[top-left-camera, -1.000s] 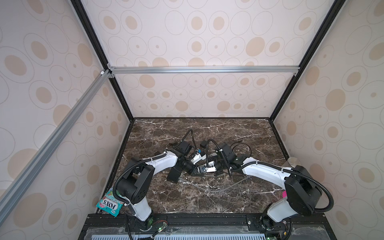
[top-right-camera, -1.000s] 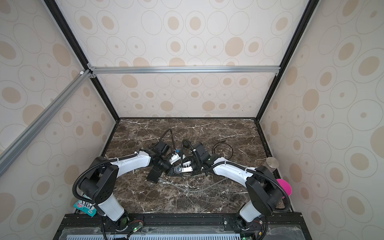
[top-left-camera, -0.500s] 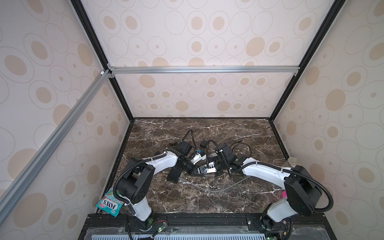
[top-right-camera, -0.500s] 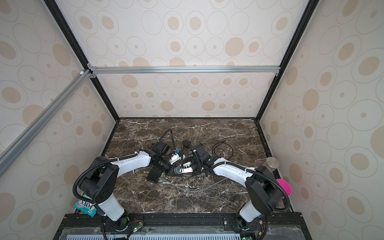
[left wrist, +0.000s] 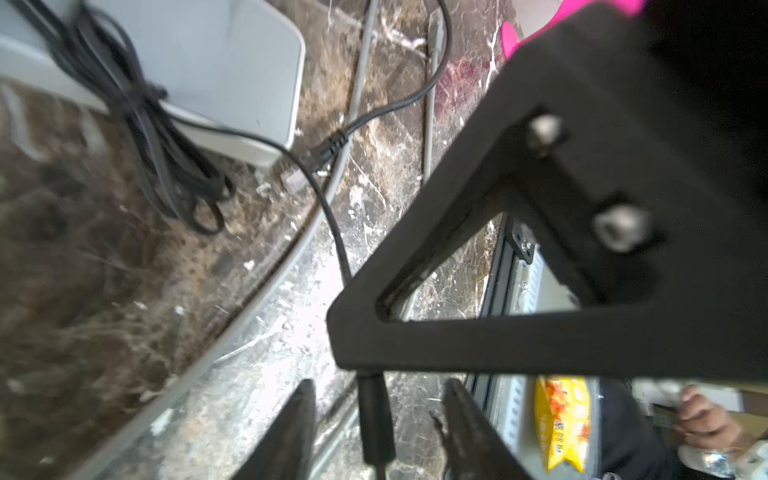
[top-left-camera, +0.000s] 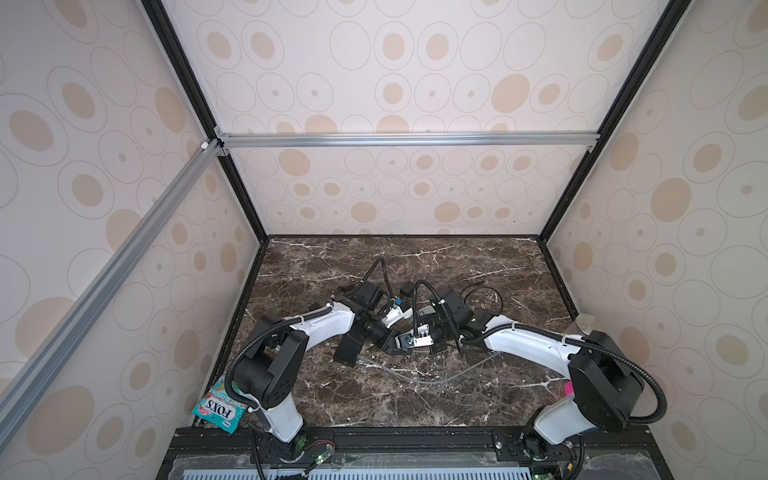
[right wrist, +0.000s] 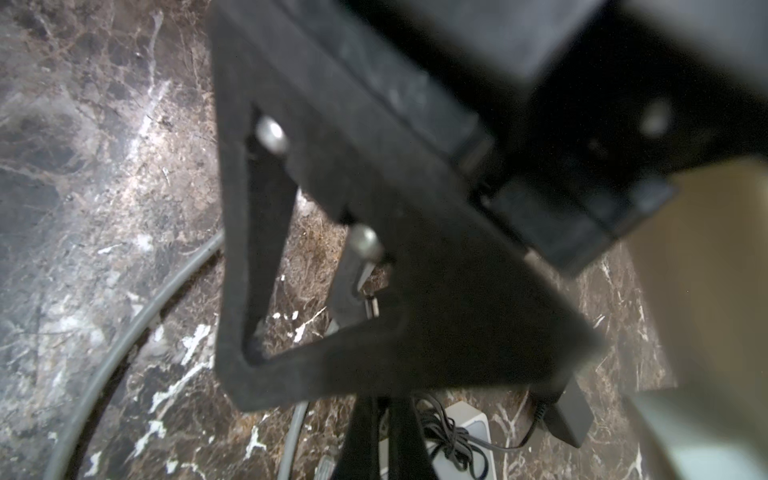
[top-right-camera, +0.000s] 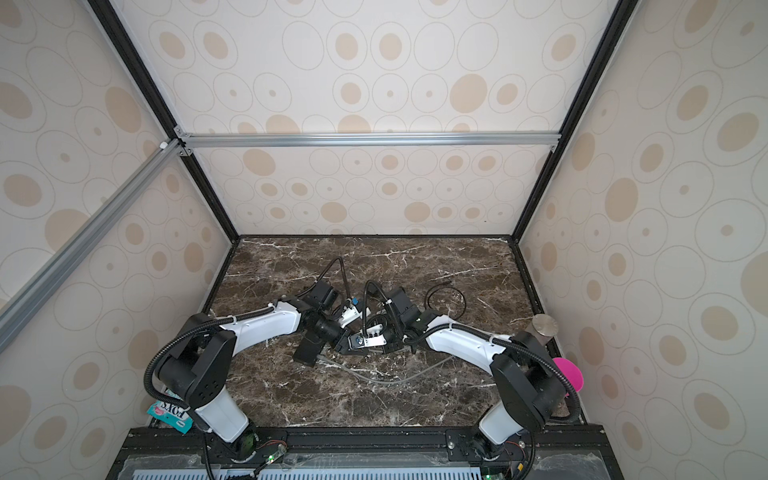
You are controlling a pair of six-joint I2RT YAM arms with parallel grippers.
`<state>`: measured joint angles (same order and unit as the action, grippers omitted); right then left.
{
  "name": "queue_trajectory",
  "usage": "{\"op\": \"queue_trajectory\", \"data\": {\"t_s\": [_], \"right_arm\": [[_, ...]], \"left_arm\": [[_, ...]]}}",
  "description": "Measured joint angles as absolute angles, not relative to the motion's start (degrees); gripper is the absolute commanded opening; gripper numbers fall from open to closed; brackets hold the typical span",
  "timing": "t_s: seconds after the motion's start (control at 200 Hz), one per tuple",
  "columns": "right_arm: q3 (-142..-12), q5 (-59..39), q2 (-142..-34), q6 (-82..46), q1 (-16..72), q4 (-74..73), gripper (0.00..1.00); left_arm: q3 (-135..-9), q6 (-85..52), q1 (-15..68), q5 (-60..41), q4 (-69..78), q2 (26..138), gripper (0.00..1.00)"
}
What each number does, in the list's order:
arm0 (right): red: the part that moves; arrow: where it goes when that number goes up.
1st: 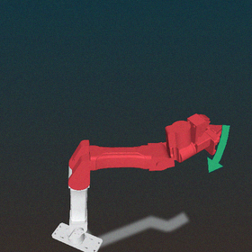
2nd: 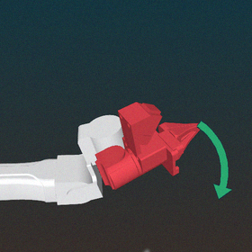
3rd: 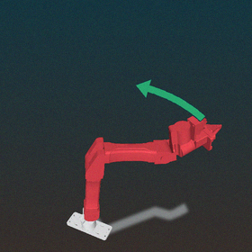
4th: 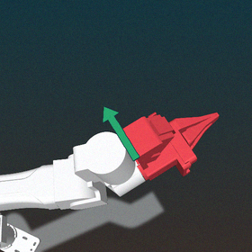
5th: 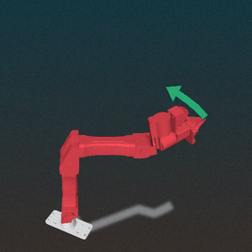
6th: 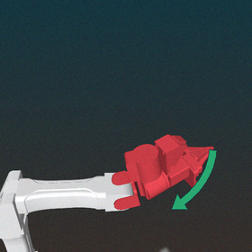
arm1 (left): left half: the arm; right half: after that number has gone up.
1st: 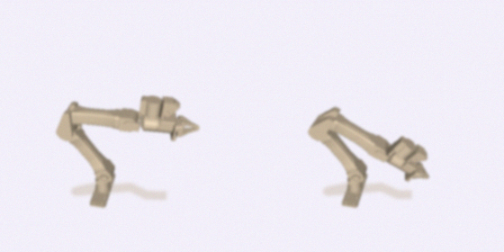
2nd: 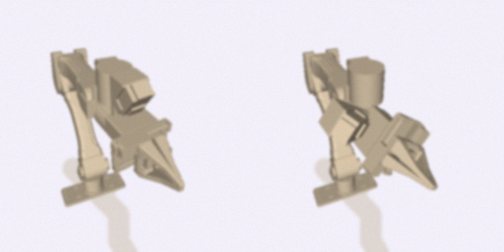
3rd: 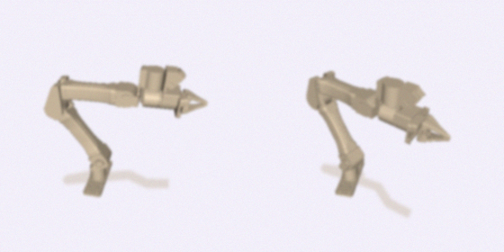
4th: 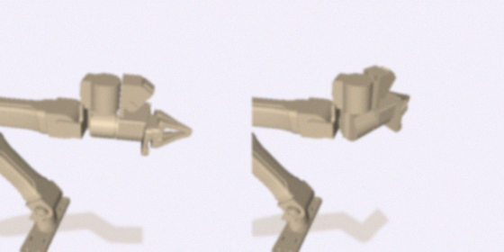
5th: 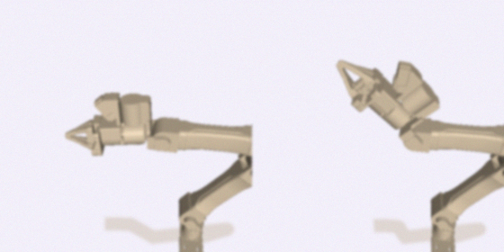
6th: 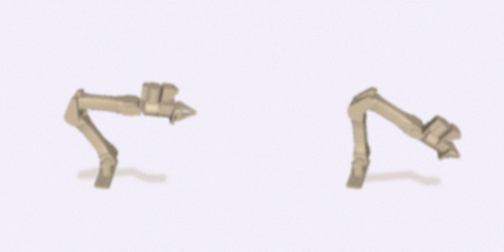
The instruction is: Insert the plug into the switch port
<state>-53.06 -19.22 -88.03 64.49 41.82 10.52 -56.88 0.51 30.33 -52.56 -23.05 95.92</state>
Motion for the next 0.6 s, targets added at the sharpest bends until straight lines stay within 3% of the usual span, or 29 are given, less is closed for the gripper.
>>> {"op": "queue_trajectory", "data": {"t_s": [0.08, 0.29, 0.475, 0.6], "right_arm": [[-52.45, -19.42, -87.96, 62.76, 41.23, 9.04, 0.0], [-50.43, -18.7, -87.46, 54.02, 36.75, 2.57, 0.0], [-53.3, -12.62, -88.23, 40.45, 31.68, 0.03, 0.0], [-58.35, 1.28, -90.52, 32.93, 29.21, -0.97, 0.0]], "left_arm": [[-55.27, -3.84, 26.68, -51.9, -19.92, 91.7, 0.7], [-49.04, -16.34, 10.5, -47.99, -10.96, 75.4, 0.7], [-46.57, -18.11, 10.55, -43.79, -11.2, 70.72, 0.68], [-43.2, -20.12, 12.93, -41.34, -10.9, 70.83, 0.69]]}}
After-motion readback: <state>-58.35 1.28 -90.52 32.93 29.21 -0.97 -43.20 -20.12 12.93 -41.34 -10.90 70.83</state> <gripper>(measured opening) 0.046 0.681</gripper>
